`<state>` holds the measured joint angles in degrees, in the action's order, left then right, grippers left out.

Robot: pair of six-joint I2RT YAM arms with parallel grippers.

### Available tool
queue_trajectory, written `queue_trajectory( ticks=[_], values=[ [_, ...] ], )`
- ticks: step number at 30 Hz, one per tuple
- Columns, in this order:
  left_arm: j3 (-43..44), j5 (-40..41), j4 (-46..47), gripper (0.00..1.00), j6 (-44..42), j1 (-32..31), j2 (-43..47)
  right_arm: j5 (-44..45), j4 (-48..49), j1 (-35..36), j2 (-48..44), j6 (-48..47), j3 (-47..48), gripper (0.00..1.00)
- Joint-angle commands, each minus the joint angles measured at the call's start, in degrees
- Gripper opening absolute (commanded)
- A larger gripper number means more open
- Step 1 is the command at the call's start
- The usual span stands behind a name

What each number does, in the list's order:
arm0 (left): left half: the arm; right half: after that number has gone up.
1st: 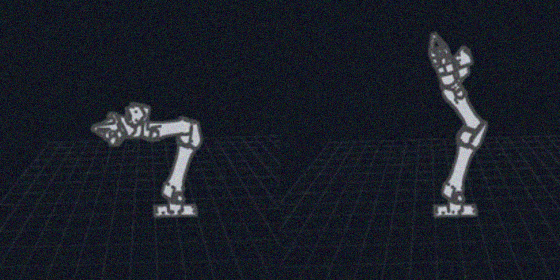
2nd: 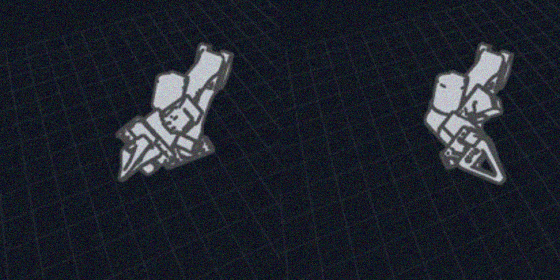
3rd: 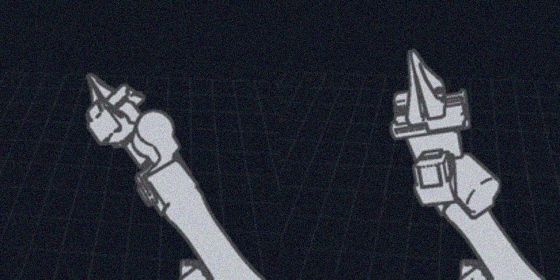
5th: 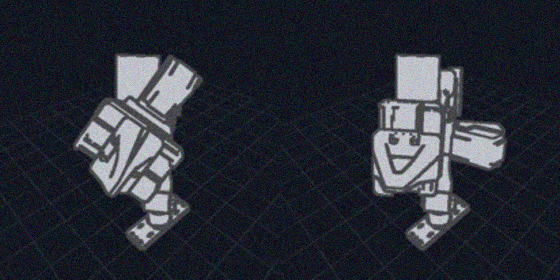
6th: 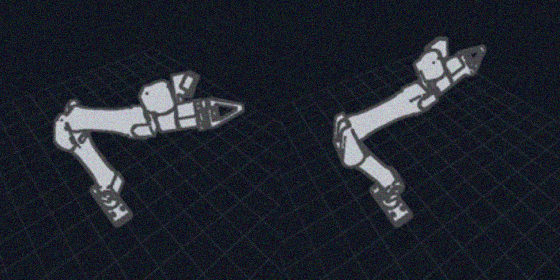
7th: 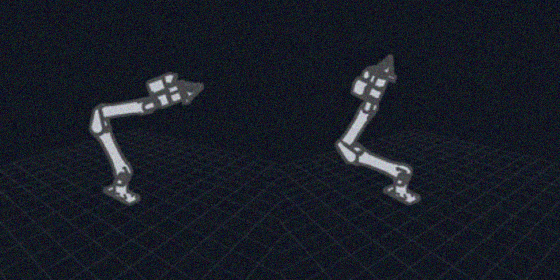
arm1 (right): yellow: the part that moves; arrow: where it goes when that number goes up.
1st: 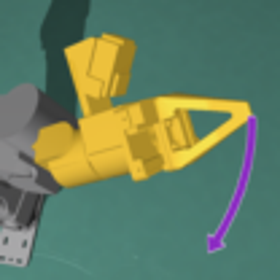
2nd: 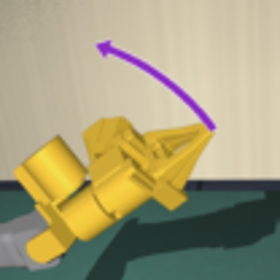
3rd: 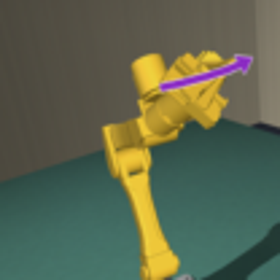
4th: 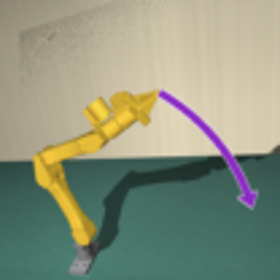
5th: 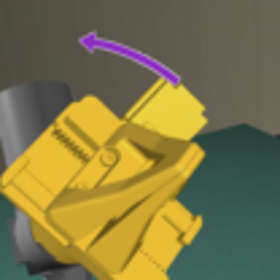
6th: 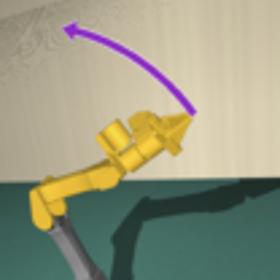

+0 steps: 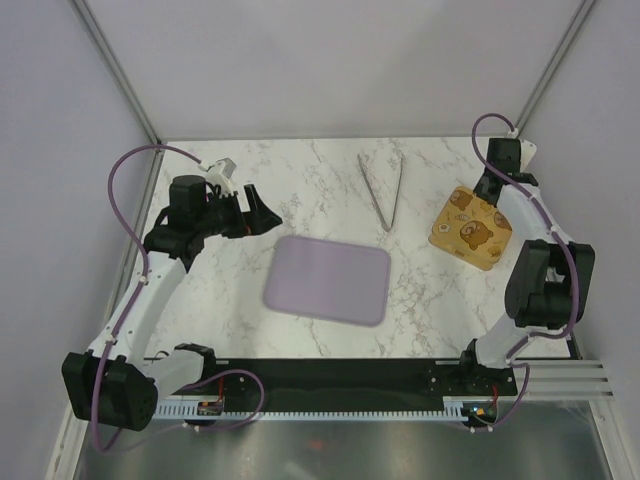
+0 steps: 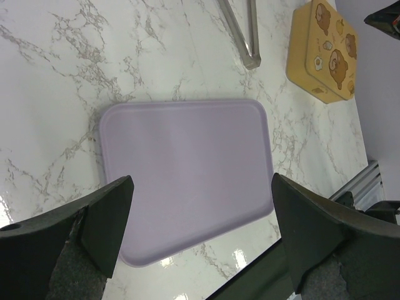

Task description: Pack the chocolate

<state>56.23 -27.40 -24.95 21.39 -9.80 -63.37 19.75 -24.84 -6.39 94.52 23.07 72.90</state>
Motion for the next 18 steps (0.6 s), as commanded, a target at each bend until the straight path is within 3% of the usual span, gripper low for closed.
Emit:
queue_trajectory(
  ticks=[1,8,11,18],
  values=[
    [-0.24,1.3,2.98,1.0,-0.29,0.22,-1.14,-0.24,3.22,-0.73,6.1,-3.29,5.13,0.05],
    [-0.42,3.93,3.06,1.0,0.5,0.13,-0.61,-2.61,4.28,-1.25,16.48,-7.25,9.36,0.04],
    [-0.07,4.46,2.89,1.0,-0.2,0.13,-0.87,-3.31,0.24,-1.6,20.08,-7.51,12.08,0.02],
    [0.2,4.9,2.19,1.0,-2.05,0.14,-0.79,-10.86,2.59,-0.9,16.14,-7.69,13.93,0.0]
  ],
)
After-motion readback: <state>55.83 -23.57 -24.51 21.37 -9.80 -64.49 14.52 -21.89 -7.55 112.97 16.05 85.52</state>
